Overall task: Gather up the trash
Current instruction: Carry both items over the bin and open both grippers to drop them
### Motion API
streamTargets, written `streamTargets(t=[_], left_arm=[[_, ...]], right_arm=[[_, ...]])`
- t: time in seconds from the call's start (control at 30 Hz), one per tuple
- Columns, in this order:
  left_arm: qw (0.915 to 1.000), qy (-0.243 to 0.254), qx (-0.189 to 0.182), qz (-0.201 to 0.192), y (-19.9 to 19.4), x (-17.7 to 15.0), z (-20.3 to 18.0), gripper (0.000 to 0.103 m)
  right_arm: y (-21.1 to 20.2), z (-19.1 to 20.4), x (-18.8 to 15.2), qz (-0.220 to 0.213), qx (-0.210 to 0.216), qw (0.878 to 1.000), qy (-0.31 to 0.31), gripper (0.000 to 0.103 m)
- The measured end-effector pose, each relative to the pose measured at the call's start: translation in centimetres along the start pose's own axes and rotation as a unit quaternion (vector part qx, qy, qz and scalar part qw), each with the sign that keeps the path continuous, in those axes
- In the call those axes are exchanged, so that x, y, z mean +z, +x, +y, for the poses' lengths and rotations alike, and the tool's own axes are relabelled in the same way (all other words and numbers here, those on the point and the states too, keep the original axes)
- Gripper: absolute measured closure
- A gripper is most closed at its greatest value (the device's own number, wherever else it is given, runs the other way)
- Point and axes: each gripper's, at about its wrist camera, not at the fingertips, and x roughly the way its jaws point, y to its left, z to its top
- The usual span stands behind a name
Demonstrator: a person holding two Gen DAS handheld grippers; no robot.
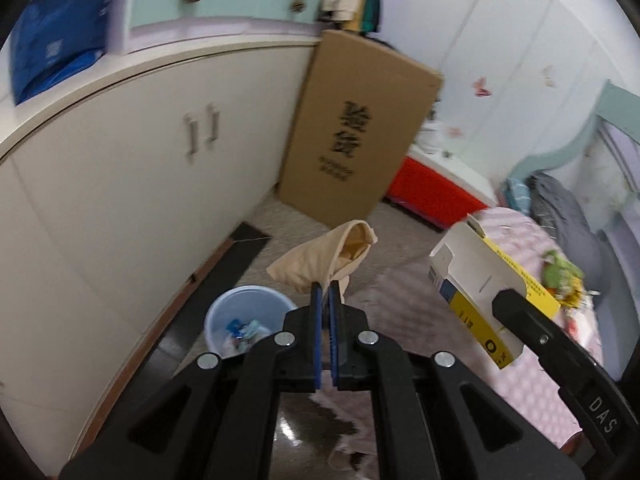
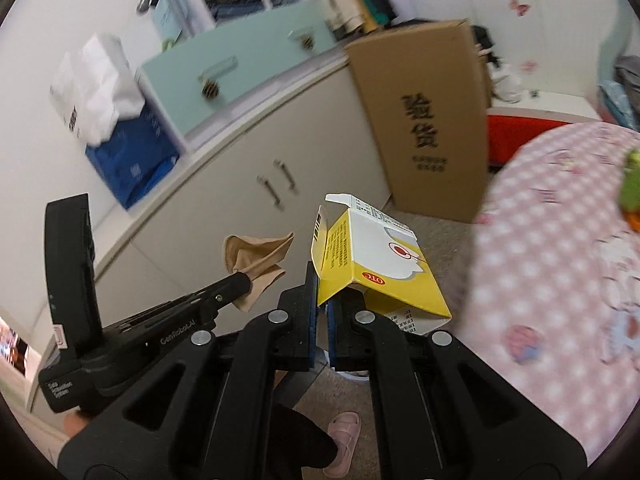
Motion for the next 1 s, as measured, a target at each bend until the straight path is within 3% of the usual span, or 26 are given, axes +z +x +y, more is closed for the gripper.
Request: streamTargets(t=[0.3, 0.33, 0.37, 0.4, 0.43, 0.63, 1.0], left_arm=[[0.9965, -0.034, 0.072, 0.024, 4.8, 1.0, 5.6, 0.100], [0.9959, -0.037, 0.077, 0.028, 5.4, 1.0, 6.2, 0.100], [0.9950, -0.039, 0.085, 0.034, 6.2, 1.0, 6.7, 0.100], [0.9943, -0.043, 0.089, 0.039, 6.8, 1.0, 7.1, 0.100], [0.9933, -0.046, 0.095, 0.047, 7.5, 1.0, 7.6, 0.100], [0.9909, -0.049, 0.104, 0.070, 9.4, 0.4, 8.4, 0.100], [0.9921, -0.036, 0.099, 0.068, 8.9, 0.5, 7.1, 0.099]], right_arm=[[10.3, 0.8, -0.2, 0.059, 0.008, 0.998, -0.009, 0.095], [11.3, 0.7, -0.3, 0.065, 0.010, 0.998, -0.006, 0.090], [12.1, 0.5, -0.4, 0.074, 0.012, 0.997, -0.003, 0.073], [13.3, 0.2, -0.7, 0.088, 0.007, 0.996, 0.003, 0.048], [13.9, 0.1, -1.0, 0.093, 0.002, 0.996, 0.004, 0.045], [14.6, -0.4, -2.0, 0.109, 0.004, 0.994, 0.009, 0.045], [11.8, -0.2, -1.8, 0.079, -0.012, 0.997, 0.005, 0.041]])
